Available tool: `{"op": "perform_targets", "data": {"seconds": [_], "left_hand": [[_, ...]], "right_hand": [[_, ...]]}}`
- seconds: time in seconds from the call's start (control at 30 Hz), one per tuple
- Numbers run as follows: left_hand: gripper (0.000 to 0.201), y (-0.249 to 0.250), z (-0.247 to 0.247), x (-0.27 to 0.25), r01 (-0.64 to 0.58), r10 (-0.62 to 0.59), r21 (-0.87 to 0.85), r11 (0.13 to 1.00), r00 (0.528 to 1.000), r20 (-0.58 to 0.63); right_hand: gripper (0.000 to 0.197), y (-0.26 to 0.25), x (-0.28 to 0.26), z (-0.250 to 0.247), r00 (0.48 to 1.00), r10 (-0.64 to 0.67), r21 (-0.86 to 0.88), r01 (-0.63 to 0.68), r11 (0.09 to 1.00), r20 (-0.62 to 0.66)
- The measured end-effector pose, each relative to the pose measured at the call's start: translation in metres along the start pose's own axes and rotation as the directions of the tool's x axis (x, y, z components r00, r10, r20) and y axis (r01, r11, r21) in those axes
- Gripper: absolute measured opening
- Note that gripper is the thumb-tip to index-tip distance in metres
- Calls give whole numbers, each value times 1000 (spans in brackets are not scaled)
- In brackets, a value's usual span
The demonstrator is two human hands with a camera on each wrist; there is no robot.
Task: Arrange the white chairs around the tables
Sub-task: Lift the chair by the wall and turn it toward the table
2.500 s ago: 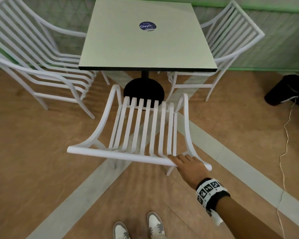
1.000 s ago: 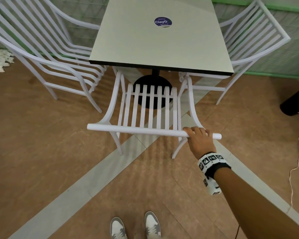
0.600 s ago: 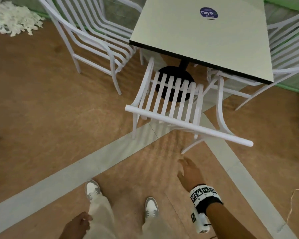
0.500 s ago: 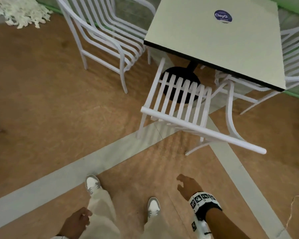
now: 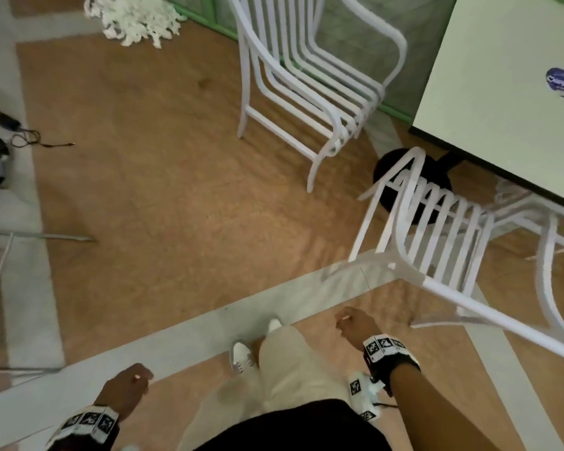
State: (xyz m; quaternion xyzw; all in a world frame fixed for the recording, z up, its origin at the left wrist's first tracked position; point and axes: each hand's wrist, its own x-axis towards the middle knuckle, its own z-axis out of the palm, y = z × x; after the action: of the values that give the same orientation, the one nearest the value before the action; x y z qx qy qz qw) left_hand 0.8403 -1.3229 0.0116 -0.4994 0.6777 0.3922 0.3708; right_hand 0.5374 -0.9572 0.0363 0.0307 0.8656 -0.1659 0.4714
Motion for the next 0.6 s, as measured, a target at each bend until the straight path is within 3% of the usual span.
{"op": "perform_targets", "data": {"seconds": [0.1, 0.2, 0.37, 0.47, 0.6], "left_hand": [[19, -15, -32, 38, 46, -48, 39, 998, 998, 42], [19, 9, -73, 70, 12, -20, 121, 993, 998, 67], [18, 129, -165, 91, -72, 44, 202, 977, 989, 142], [16, 211, -235, 123, -207, 181, 285, 936, 977, 115], [17, 313, -324, 170, -375, 373, 295, 879, 926, 64]], "right_hand": [[11, -64, 23, -9, 1000, -8, 28, 9, 1000, -13], [13, -130, 60, -20, 1000, -15, 47, 15, 999, -15], [12, -233, 118, -51, 999, -37, 22, 36, 999, 15], [10, -297, 149, -81, 998, -45, 43, 47, 998, -42], [20, -378, 190, -120, 987, -107, 14, 110, 994, -121]]}}
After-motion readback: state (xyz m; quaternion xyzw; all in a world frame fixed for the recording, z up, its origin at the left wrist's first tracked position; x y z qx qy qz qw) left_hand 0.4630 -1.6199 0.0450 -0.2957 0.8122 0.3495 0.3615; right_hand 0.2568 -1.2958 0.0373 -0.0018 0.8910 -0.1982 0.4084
